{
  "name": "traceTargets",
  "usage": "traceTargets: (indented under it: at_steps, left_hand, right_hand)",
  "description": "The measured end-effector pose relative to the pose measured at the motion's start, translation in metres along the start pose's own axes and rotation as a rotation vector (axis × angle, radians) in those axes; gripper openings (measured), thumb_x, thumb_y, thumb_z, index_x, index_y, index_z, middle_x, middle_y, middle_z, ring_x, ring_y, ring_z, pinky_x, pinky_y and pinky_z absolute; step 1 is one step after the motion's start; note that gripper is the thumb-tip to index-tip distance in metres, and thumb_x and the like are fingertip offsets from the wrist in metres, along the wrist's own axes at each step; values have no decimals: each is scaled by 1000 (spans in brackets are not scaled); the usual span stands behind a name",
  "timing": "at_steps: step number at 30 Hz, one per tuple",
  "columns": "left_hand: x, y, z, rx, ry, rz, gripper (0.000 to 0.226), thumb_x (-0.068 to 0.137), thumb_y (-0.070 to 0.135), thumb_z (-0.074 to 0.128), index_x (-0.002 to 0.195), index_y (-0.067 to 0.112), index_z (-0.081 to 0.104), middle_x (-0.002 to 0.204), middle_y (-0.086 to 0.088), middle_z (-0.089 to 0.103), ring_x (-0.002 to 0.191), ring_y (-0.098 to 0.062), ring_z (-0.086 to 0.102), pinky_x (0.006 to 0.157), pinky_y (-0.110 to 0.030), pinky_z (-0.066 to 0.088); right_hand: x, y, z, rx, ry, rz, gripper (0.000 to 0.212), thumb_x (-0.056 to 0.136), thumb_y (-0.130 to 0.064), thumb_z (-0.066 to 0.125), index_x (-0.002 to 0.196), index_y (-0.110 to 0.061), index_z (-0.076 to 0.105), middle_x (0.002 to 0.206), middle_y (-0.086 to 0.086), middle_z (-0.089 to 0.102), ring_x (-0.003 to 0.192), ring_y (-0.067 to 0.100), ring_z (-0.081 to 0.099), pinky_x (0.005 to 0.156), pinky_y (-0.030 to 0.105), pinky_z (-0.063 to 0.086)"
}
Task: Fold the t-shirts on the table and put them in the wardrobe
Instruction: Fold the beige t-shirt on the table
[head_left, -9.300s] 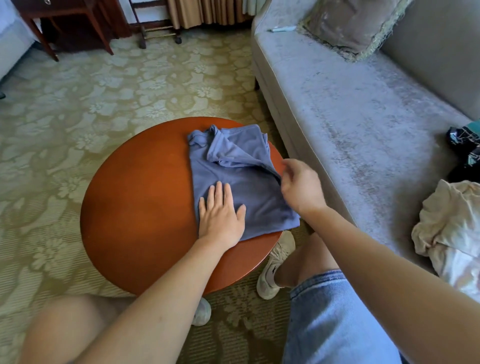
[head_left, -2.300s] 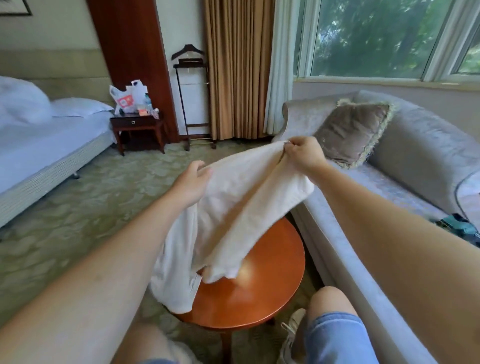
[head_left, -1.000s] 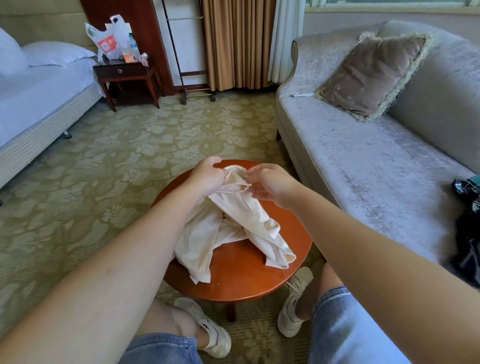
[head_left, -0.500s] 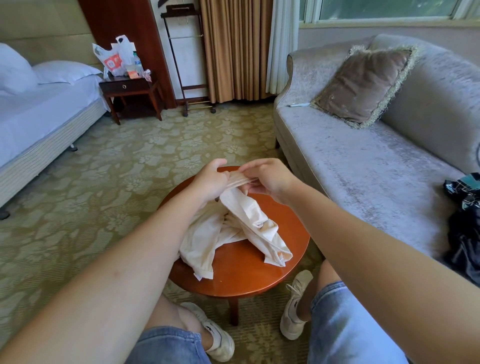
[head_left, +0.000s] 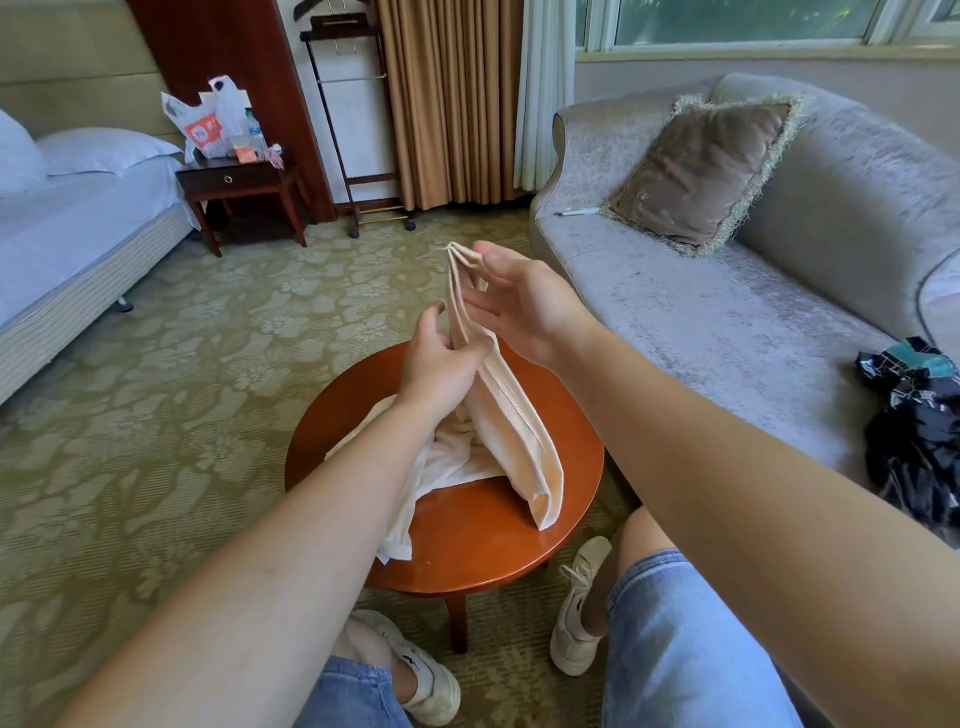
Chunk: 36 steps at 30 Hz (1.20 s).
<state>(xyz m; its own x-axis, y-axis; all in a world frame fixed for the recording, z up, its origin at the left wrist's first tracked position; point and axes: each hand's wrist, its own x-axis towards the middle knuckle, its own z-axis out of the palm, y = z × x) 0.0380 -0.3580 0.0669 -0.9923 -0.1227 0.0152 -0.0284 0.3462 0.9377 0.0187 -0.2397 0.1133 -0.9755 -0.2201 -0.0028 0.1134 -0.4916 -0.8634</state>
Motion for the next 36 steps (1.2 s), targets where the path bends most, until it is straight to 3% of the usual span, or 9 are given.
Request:
traceTargets:
  at_steps: [5, 10, 15, 20, 24, 26, 29, 32, 36]
  left_hand:
    - [-3, 6, 9, 152, 201, 88, 67, 80, 40, 71, 139, 28, 41, 128, 2, 45, 109, -17, 53, 84, -34, 49]
    - [3, -8, 3, 204, 131, 3, 39, 86, 14, 53, 125, 18, 56, 107, -2, 65, 94, -22, 61, 68, -27, 41]
    - [7, -37, -15, 288, 1, -77, 26, 86, 13, 56, 107, 14, 72, 101, -2, 72, 96, -23, 66, 76, -27, 48]
    - [12, -39, -36, -6, 32, -56, 35, 93, 10, 59, 127, 14, 61, 97, -2, 67, 93, -21, 65, 96, -44, 52]
    - [15, -21, -42, -68, -18, -3, 40, 92, 4, 59, 132, 9, 55, 102, -2, 64, 88, -12, 61, 81, -24, 50]
    - [15, -14, -42, -43, -57, 18, 46, 90, 2, 63, 134, 12, 54, 108, -4, 63, 91, -11, 61, 72, -16, 45]
    - [15, -6, -40, -4, -143, 40, 54, 86, 4, 69, 136, 16, 52, 103, 0, 66, 102, -16, 61, 80, -20, 46]
    - [13, 0, -37, 42, -208, 65, 58, 84, 3, 70, 137, 16, 50, 94, 5, 68, 100, -15, 64, 97, -29, 46]
    - [12, -3, -38, -16, -201, 66, 57, 84, 4, 70, 136, 17, 49, 93, 1, 71, 84, -10, 63, 82, -28, 47]
  right_hand:
    - [3, -6, 6, 118, -25, -16, 38, 101, -10, 42, 139, -8, 42, 127, 11, 52, 105, 33, 64, 81, 35, 56]
    - [0, -12, 5, 116, 37, -53, 38, 102, -10, 42, 140, -8, 42, 120, 6, 59, 108, 26, 65, 85, 33, 53]
    - [5, -19, -16, 36, 273, -138, 14, 98, -15, 52, 104, -10, 63, 100, 7, 68, 97, 20, 67, 87, 30, 53]
    - [11, -9, -52, -615, 631, -207, 23, 84, -26, 69, 63, -18, 65, 63, 3, 65, 70, 26, 68, 76, 47, 58]
    - [3, 0, -54, -952, 429, -99, 7, 90, -14, 63, 90, -12, 70, 75, 1, 63, 66, 17, 56, 64, 30, 47]
    - [-3, 3, -45, -1005, 193, -15, 38, 91, -7, 61, 128, -6, 59, 97, 9, 67, 85, 24, 64, 78, 35, 53]
    - [-11, 10, -26, -1158, -115, 47, 68, 91, -9, 64, 151, -9, 31, 123, 12, 61, 99, 34, 65, 89, 46, 53]
    - [-14, 16, -13, -1276, -254, 5, 56, 91, -11, 64, 143, -12, 44, 104, 3, 59, 85, 15, 57, 75, 30, 46]
    - [-11, 22, -14, -1322, -123, -59, 21, 88, -15, 66, 87, 6, 65, 74, 16, 62, 71, 22, 56, 71, 41, 50]
